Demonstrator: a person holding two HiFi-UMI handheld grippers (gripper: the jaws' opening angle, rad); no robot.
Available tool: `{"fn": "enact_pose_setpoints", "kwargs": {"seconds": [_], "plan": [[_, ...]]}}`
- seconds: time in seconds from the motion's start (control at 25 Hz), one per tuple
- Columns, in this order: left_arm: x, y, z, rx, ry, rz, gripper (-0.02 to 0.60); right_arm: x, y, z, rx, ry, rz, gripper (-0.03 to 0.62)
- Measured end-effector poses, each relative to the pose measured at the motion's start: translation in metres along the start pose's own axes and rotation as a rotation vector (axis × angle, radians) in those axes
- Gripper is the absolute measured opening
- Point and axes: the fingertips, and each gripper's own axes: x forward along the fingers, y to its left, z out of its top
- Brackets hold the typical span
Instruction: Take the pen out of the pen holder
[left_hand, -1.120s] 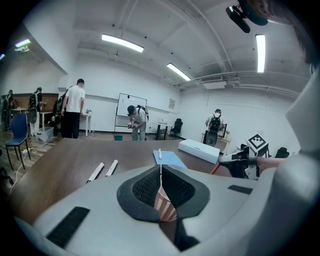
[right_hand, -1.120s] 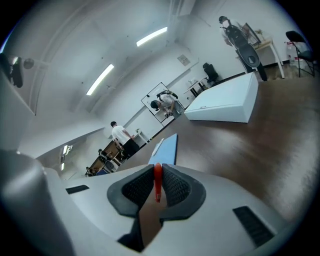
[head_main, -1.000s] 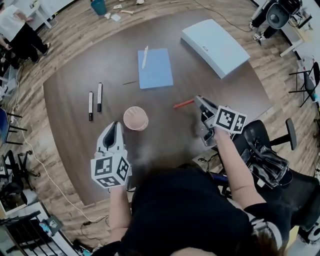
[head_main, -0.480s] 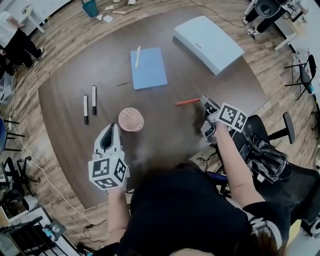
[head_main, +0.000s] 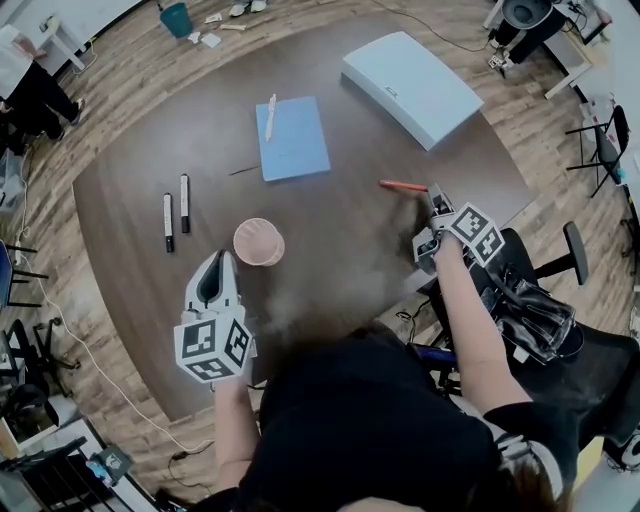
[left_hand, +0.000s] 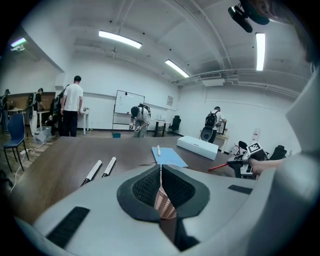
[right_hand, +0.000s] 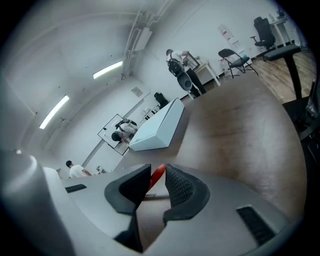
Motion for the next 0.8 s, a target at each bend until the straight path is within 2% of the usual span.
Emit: {"fn": "enact_pose_setpoints", "kwargs": {"seconds": [0.2,0.8], "plan": [[0.000,0.001,-0.001,-0.001,0.002,0.005,0.032,-0.002,-0.015,0.011,-0.028,-0.050,-0.051,0.117],[0.000,0.000,-0.001,0.000,-0.001,0.007,0.032,0.000,-0.034,0.004,-0.125,0.020,-0.176,0.133]]}}
